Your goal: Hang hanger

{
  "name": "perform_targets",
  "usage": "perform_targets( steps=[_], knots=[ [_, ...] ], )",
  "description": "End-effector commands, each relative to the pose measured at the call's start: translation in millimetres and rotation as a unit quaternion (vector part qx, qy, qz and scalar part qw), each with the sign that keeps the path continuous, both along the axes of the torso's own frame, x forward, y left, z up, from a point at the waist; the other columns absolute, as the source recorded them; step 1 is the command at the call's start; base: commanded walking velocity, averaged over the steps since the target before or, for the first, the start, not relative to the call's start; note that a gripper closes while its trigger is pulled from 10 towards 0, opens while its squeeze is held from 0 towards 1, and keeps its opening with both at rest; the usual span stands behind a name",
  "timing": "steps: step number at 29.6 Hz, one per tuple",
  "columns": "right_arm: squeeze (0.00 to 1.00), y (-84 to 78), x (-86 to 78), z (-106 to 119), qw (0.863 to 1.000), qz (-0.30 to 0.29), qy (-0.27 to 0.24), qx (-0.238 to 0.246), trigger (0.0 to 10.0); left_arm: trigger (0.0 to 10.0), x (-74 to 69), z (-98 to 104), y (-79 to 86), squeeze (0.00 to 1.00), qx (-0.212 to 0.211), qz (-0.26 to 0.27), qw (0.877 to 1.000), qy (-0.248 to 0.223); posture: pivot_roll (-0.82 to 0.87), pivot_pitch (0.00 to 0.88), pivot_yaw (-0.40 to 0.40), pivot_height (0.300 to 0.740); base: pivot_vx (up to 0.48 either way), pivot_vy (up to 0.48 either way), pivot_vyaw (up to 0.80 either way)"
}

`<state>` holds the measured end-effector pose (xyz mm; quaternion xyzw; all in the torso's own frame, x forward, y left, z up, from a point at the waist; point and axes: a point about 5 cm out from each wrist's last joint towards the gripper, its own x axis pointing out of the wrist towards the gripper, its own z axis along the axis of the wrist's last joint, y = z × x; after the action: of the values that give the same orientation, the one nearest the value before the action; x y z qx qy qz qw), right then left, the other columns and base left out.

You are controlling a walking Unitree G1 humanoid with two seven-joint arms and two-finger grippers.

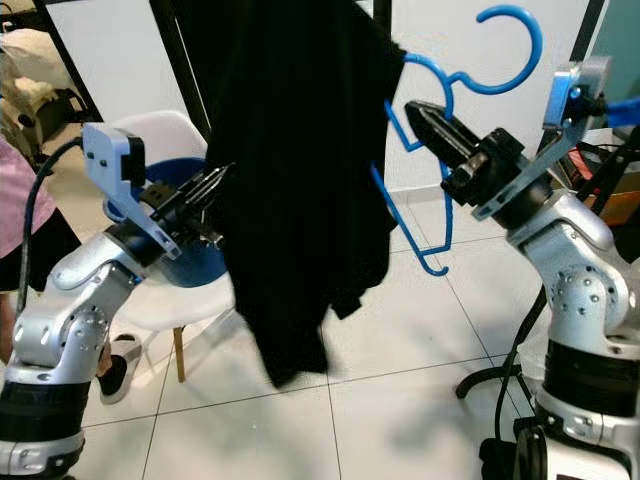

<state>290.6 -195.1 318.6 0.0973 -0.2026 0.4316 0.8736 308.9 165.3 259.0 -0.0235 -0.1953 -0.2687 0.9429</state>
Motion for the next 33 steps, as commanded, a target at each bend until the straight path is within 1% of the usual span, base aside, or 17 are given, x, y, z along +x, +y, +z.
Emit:
perform_targets(
  steps=[1, 2, 5, 12, 13, 15, 16, 17, 19, 21, 22, 24, 26, 27, 30, 32, 33],
  knots=[
    [0.0, 4.1, -7.4, 5, 0.999, 0.026, -0.019, 0.0, 10.0, 10.0, 2.6, -5, 6.6, 0.44, 0.01, 0.016, 1.0, 0.01, -0.08, 0.0, 0.035, 0.74, 0.0, 0.0, 0.0],
    [0.0, 4.2, -8.6, 6, 0.999, 0.029, -0.02, -0.006, 10.0, 10.0, 3.5, -5, 9.1, 1.0, 0.014, 0.02, 1.0, 0.009, -0.08, 0.0, 0.037, 0.74, 0.0, 0.0, 0.0],
    [0.0, 4.3, -9.3, 6, 0.999, 0.031, -0.021, -0.011, 10.0, 10.0, 4.1, -5, 10.8, 1.0, 0.017, 0.023, 1.0, 0.008, -0.08, 0.0, 0.037, 0.74, 0.0, 0.0, 0.0],
    [0.0, 2.9, -9.8, 6, 0.999, 0.021, -0.023, -0.039, 10.0, 10.0, 6.4, 0, 27.8, 1.0, 0.044, 0.045, 0.998, 0.002, -0.08, 0.0, 0.04, 0.74, 0.0, 0.0, 0.0],
    [0.0, 1.4, -7.5, 3, 0.998, 0.004, -0.021, -0.065, 10.0, 10.0, 6.8, 6, 40.7, 1.0, 0.063, 0.058, 0.996, -0.006, -0.08, 0.0, 0.041, 0.74, 0.0, 0.0, 0.0],
    [0.0, 1.4, -7.5, 3, 0.998, 0.004, -0.021, -0.065, 10.0, 10.0, 6.8, 6, 40.7, 1.0, 0.063, 0.058, 0.996, -0.006, -0.08, 0.0, 0.041, 0.74, 0.0, 0.0, 0.0],
    [0.0, 2.0, -3.9, -2, 0.994, -0.015, -0.019, -0.104, 10.0, 10.0, 5.6, 14, 50.2, 1.0, 0.076, 0.061, 0.995, -0.015, -0.08, 0.0, 0.043, 0.74, 0.0, 0.0, 0.0],
    [0.0, 2.0, -3.9, -2, 0.994, -0.015, -0.019, -0.104, 10.0, 10.0, 5.6, 14, 50.2, 1.0, 0.076, 0.061, 0.995, -0.015, -0.08, 0.0, 0.043, 0.74, 0.0, 0.0, 0.0],
    [0.0, 10.2, 2.7, -17, 0.985, -0.019, -0.014, -0.169, 10.0, 10.0, -7.1, 36, 50.8, 1.0, 0.117, -0.006, 0.992, -0.05, -0.07, 0.0, 0.043, 0.74, 0.0, 0.0, 0.0],
    [0.0, 10.2, 2.7, -17, 0.985, -0.019, -0.014, -0.169, 10.0, 10.0, -7.1, 36, 50.8, 1.0, 0.117, -0.006, 0.992, -0.05, -0.07, 0.0, 0.043, 0.74, 0.0, 0.0, 0.0],
    [0.0, 14.0, 4.4, -22, 0.982, -0.015, -0.012, -0.186, 10.0, 10.0, -13.4, 43, 47.4, 1.0, 0.135, -0.041, 0.988, -0.062, -0.07, 0.0, 0.043, 0.74, 0.0, 0.0, 0.0],
    [0.0, 14.0, 4.4, -22, 0.982, -0.015, -0.012, -0.186, 10.0, 10.0, -13.4, 43, 47.4, 1.0, 0.135, -0.041, 0.988, -0.062, -0.07, 0.0, 0.043, 0.74, 0.0, 0.0, 0.0],
    [0.0, 25.5, 7.9, -34, 0.974, 0.004, -0.01, -0.225, 10.0, 10.0, -25.8, 77, 47.6, 1.0, 0.172, -0.123, 0.972, -0.101, -0.06, 0.0, 0.049, 0.74, 0.0, 0.0, 0.0],
    [0.0, 29.4, 8.4, -39, 0.971, 0.011, -0.009, -0.239, 10.0, 10.0, -29.5, 88, 48.6, 1.0, 0.182, -0.145, 0.966, -0.114, -0.06, 0.0, 0.049, 0.74, 0.0, 0.0, 0.0],
    [0.0, 33.8, 8.9, -43, 0.967, 0.022, -0.008, -0.252, 10.0, 10.0, -31.5, 99, 48.4, 1.0, 0.192, -0.164, 0.959, -0.125, -0.05, 0.0, 0.051, 0.74, 0.0, 0.0, 0.0],
    [0.0, 47.2, 8.8, -53, 0.957, 0.055, -0.015, -0.284, 10.0, 10.0, -31.1, 116, 42.1, 1.0, 0.233, -0.204, 0.94, -0.142, -0.05, 0.0, 0.056, 0.74, 0.0, 0.0, 0.0],
    [0.0, 47.2, 8.8, -53, 0.957, 0.055, -0.015, -0.284, 10.0, 10.0, -31.1, 116, 42.1, 1.0, 0.233, -0.204, 0.94, -0.142, -0.05, 0.0, 0.056, 0.74, 0.0, 0.0, 0.0]
  ],
)
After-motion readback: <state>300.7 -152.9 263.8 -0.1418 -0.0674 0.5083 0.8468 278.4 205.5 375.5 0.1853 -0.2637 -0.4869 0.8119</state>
